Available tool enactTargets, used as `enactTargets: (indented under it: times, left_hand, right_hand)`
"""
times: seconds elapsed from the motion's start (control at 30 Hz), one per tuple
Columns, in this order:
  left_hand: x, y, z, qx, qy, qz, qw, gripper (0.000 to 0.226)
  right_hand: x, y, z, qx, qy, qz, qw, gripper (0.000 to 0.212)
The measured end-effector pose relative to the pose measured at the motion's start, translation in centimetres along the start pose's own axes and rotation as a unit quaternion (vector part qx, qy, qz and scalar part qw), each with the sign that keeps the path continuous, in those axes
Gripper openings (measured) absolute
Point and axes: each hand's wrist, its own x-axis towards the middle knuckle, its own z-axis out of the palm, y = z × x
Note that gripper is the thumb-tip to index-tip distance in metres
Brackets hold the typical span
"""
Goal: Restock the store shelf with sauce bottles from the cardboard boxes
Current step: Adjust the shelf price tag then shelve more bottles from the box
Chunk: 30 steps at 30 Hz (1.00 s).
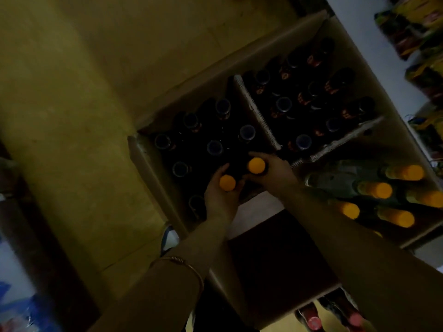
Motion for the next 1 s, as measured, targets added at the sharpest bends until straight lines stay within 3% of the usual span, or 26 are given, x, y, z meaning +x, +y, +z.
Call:
enactTargets:
  times: [0.1,0.23,0.47,0.63,0.73,0.83,0.93,1.0]
  left_hand:
    - [0.4,-0.2,0.6,0.009,0.028,0.027,0.999,0.026]
    - [1.1,-0.3,0.6,0.014,0.044,0.031,0.998,0.012]
    - [-0.9,0.5,-0.1,0.008,0.009,0.026,1.000,0.016]
    - [-4.3,3.6,-1.2,0.045,0.007,0.056,0.997,0.017]
    - [-6.7,6.7,-3.2,0.134,-0.020,0.128,0.982,0.018]
    - [-8.9,10.8,-4.9,0.253,-0.061,0.210,0.942,0.033]
    - [-11.3,14.9,-5.7,0.208,-0.096,0.249,0.941,0.038]
    - [-13.5,17.5,-6.1,0.160,-0.110,0.267,0.944,0.020]
  right_hand:
    - [0.6,1.0,1.5,0.026,0.053,-0.018,0.998,0.059]
    - [0.8,1.3,1.9,0.031,0.068,-0.038,0.996,0.049]
    - [-1.5,0.4,-0.2,0.074,0.074,-0.054,0.993,0.034]
    - [-4.9,-1.9,-2.9,0.139,0.131,-0.061,0.980,0.025]
    - [-8.0,-4.0,-5.3,0.137,0.146,-0.079,0.977,0.023]
    - [-11.0,-6.3,-7.9,0.128,0.175,-0.086,0.972,0.021]
    - [-14.3,-8.8,-10.9,0.121,0.214,-0.103,0.964,0.017]
    - [-17.0,-10.6,-13.0,0.118,0.231,-0.114,0.959,0.014]
